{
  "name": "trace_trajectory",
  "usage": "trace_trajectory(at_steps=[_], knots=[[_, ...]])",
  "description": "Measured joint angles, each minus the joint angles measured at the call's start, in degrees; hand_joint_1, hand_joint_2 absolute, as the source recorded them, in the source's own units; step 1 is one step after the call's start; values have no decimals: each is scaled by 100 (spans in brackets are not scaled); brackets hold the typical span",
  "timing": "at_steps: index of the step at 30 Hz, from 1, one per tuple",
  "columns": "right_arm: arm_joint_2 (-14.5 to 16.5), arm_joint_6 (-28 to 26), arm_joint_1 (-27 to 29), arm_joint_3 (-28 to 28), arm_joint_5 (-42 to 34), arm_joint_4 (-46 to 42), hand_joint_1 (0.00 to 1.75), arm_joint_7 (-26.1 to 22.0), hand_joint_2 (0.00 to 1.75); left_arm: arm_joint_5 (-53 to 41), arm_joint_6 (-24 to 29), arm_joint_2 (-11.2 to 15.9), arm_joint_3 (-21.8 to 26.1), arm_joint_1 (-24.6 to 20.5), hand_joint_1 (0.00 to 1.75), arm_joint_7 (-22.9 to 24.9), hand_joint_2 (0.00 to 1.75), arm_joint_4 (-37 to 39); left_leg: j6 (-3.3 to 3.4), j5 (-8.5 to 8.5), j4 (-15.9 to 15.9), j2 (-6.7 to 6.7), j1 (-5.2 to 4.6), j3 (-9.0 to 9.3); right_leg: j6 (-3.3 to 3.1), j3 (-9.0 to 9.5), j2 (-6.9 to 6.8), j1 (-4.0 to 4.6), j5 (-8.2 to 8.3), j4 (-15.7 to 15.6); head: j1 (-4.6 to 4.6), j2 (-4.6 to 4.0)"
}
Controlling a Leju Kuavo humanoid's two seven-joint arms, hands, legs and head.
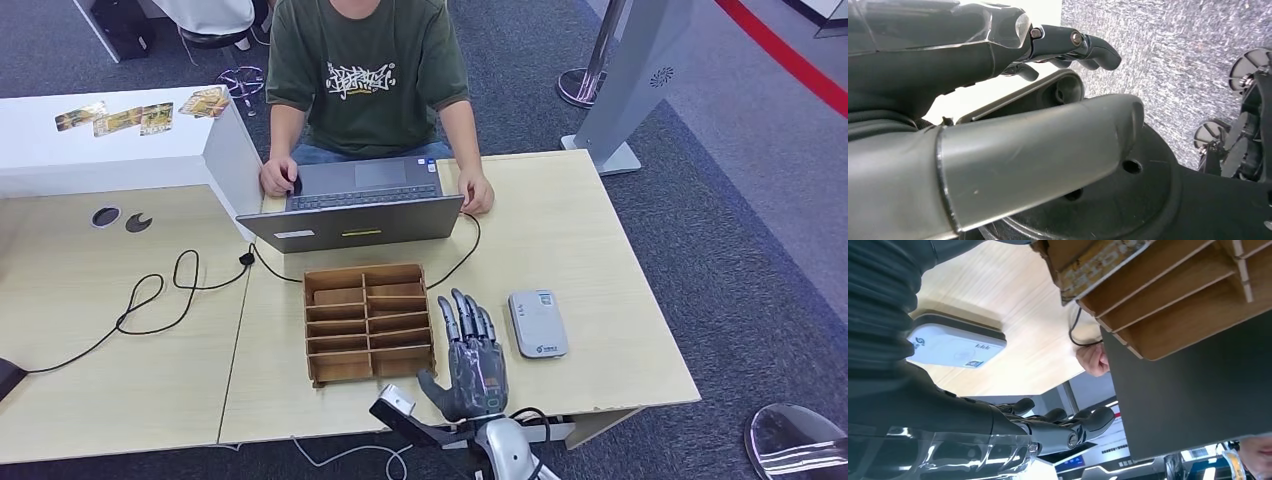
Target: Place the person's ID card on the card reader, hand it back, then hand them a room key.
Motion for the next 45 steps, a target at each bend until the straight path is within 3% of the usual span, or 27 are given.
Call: trace_trajectory(at_steps=[17,45], knots=[[98,122,-286,313,-30,235,0,17,175,-48,-13,-4,0,-21,0,-15,0,0,0,0,0,0,0,-1,0,0,0,0,0,0,0,0],[-273,987,-563,794,581,511,0,447,175,53,-55,31,0,-21,0,-61,0,0,0,0,0,0,0,0,0,0,0,0,0,0,0,0]])
